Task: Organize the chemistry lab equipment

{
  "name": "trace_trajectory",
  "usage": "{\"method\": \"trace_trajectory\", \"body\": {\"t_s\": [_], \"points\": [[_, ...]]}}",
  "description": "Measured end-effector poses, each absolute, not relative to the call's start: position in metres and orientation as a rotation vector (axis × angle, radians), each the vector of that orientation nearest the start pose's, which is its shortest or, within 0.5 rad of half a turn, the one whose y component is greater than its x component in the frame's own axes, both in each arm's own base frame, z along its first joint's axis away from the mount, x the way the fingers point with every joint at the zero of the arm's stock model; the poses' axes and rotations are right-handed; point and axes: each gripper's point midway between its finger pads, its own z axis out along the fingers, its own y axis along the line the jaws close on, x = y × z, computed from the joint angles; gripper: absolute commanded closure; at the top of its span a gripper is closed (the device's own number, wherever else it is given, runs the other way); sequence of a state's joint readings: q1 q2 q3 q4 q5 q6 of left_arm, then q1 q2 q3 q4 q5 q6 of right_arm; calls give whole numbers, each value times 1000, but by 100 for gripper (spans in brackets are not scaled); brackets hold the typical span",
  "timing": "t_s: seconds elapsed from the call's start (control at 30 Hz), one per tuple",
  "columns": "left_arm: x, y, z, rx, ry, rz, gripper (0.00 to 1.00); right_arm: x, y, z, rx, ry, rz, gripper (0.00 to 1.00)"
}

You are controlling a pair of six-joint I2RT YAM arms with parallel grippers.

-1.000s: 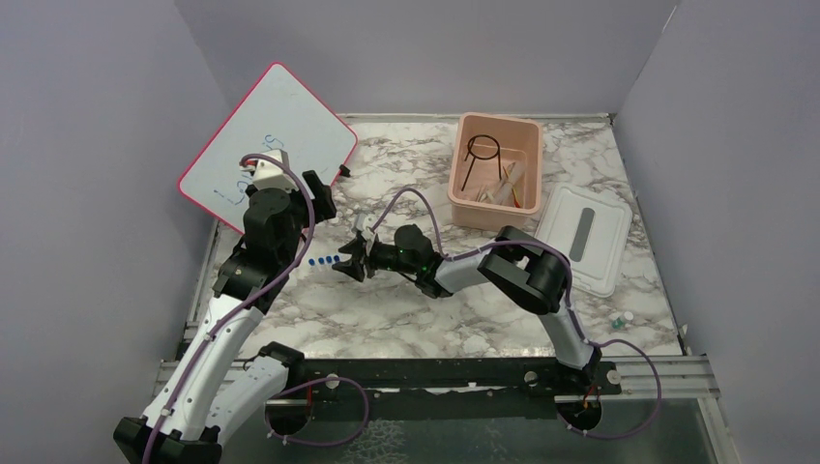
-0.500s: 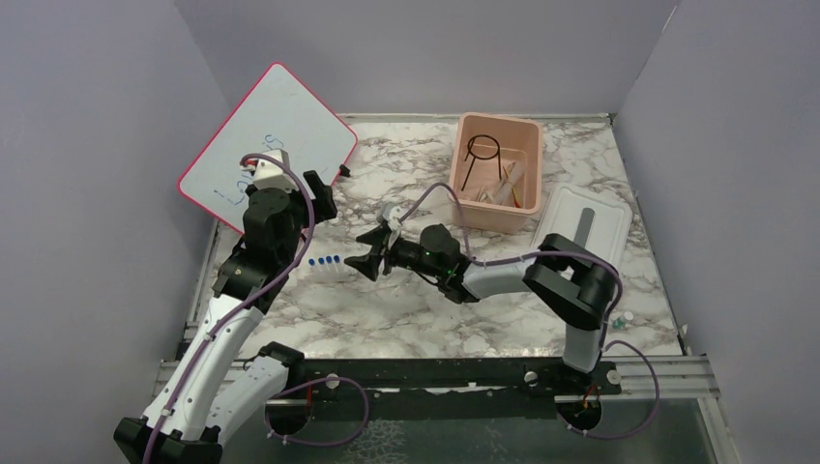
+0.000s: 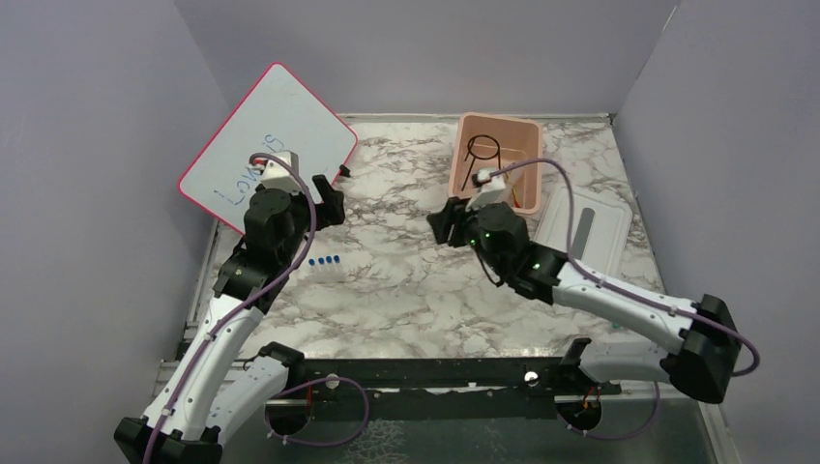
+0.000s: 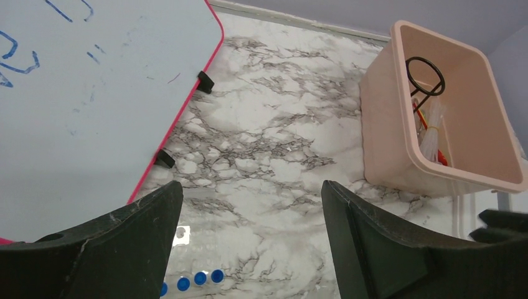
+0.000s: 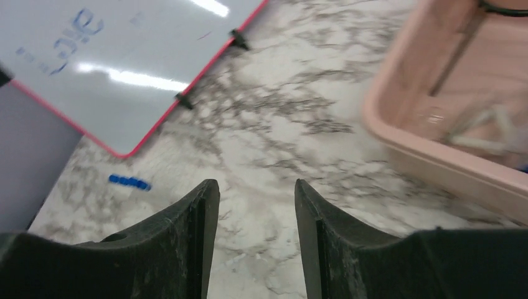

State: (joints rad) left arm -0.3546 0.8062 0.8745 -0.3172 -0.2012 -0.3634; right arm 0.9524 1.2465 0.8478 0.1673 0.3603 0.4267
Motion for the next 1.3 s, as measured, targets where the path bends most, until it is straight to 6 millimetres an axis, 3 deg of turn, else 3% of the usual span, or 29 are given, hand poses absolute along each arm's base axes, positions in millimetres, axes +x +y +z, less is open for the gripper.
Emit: {"method": "trace_trajectory", "body": {"t_s": [0.2, 0.37, 0.43, 0.53, 0.7, 0.77, 0.93, 1.03, 1.3], "points": [[291, -111, 283, -66, 1834, -455, 16, 320, 184, 256, 188, 1875, 393, 50], [286, -138, 284, 33, 1843, -595, 21, 349, 109, 260, 387, 1900, 218, 50], [285, -151, 282, 75, 1854, -662, 25, 361, 85, 248, 450, 1923, 164, 52], [285, -174, 279, 126, 1870, -797, 27, 373, 59, 214, 516, 1998, 102, 56], [273, -226, 255, 229, 1946, -986, 29, 373, 44, 145, 573, 2160, 57, 58], [265, -246, 244, 275, 1982, -1030, 29, 376, 46, 131, 585, 2187, 67, 59], [251, -275, 222, 329, 2053, -1093, 29, 388, 44, 119, 613, 2188, 92, 62], [248, -281, 215, 333, 2074, -1106, 29, 394, 41, 111, 627, 2193, 101, 54], [247, -285, 208, 327, 2094, -1106, 29, 390, 50, 117, 529, 2226, 166, 43]]}}
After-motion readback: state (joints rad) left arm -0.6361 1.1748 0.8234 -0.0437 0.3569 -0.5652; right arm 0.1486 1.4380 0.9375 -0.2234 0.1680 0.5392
